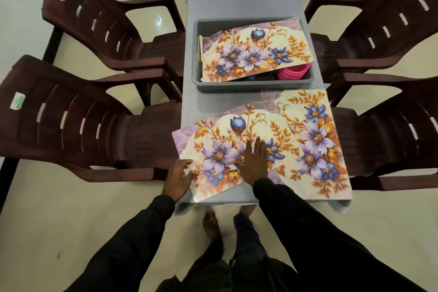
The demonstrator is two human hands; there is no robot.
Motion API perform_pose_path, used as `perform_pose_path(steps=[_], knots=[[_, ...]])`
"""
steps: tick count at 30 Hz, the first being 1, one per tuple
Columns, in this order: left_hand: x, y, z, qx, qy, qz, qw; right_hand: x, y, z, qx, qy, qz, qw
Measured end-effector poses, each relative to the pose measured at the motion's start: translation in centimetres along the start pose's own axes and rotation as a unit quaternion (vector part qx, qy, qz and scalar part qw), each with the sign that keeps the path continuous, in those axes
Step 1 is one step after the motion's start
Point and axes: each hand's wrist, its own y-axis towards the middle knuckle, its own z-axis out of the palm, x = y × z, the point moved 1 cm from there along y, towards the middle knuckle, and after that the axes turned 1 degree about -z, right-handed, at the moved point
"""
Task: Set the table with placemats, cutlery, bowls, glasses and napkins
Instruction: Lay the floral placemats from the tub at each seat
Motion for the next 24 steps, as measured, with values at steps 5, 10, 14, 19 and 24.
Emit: perform_pose_path(steps=[5,10,14,19,24], knots=[[1.3,-0.9,1.8,0.013,0.054,0.041,0.998,-0.7,1.2,0.4,-0.029,-0.033,-0.044,0.998],[-0.2,-0.7,5.5,0.069,0.157,0.033,0.985,0.8,0.0,0.7,-0.046,-0.086,-0.044,0.994],[-2.5,1.2,7.5,0.059,0.226,-0.035,0.972,1.9,-2.4,0.7,0.018,-0.122,-0.071,0.99],[-2.7,5.1,7.3,0.049,0.284,-0.01,0.958,-0.1,-3.7,-0.8,0.001,-0.125,-0.154,0.98],[-1.7,8.4,5.1,0.108,0.355,0.098,0.923,-5.4,-0.1,-2.1,-0.023,-0.095,-0.309,0.946]])
